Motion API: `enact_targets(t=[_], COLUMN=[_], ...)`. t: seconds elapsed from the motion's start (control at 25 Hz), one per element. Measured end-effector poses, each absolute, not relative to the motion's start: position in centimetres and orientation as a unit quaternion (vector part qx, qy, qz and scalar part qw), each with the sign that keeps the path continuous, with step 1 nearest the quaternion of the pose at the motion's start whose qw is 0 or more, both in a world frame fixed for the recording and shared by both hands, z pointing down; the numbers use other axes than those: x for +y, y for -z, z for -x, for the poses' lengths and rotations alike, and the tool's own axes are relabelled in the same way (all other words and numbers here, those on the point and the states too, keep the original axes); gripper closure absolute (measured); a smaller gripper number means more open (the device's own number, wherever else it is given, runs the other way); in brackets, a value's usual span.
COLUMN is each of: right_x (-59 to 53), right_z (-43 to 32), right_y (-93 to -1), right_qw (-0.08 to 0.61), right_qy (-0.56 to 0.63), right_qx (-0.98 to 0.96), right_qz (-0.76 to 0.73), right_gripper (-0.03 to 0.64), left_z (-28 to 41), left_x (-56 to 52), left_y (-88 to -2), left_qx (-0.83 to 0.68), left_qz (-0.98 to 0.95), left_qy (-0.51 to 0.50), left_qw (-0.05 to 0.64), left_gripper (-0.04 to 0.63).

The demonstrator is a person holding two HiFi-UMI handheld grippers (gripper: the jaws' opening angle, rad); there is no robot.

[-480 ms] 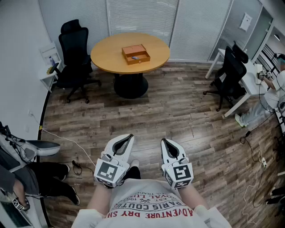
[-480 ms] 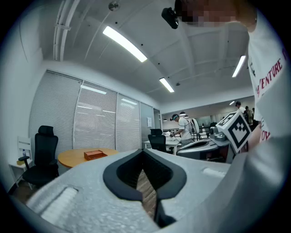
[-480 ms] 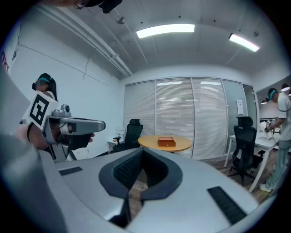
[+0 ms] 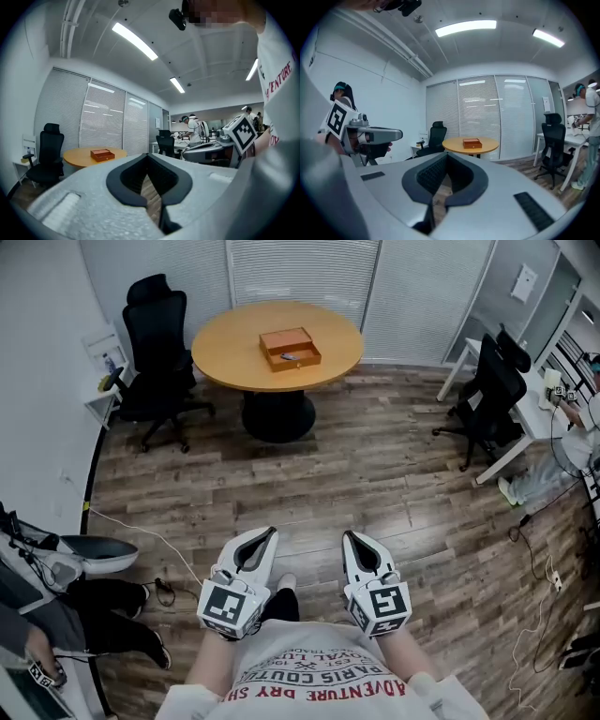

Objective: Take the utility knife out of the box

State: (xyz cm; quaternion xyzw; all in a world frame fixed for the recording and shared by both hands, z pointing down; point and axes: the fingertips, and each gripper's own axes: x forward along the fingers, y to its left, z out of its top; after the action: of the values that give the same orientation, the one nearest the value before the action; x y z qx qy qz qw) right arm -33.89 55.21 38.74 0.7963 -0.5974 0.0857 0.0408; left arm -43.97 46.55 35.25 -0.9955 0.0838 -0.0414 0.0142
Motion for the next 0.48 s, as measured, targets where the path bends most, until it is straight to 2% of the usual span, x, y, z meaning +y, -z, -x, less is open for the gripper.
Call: enact_targets(t=[0.2, 0.48], right_x=[53.4, 48.5], right_z=[32.2, 28.6], right_y=[-40.2, -40.0], right_qw=[0.037, 0.051], right_qy=[-0.12, -0.108], right_qx=[-0.603, -0.598], right_qz=[-0.788, -0.793], right_gripper=[0.609, 0.609], left_z=[42.3, 38.9], left_x=[44.3, 39.0], left_y=[-36.2, -35.5], left_qx=[0.091, 0.093], left_qz=[0.995, 0.995], left_qy=[0.048, 0.038], left_qw=[-0.001, 0.006], left_gripper=[0.6, 0.6])
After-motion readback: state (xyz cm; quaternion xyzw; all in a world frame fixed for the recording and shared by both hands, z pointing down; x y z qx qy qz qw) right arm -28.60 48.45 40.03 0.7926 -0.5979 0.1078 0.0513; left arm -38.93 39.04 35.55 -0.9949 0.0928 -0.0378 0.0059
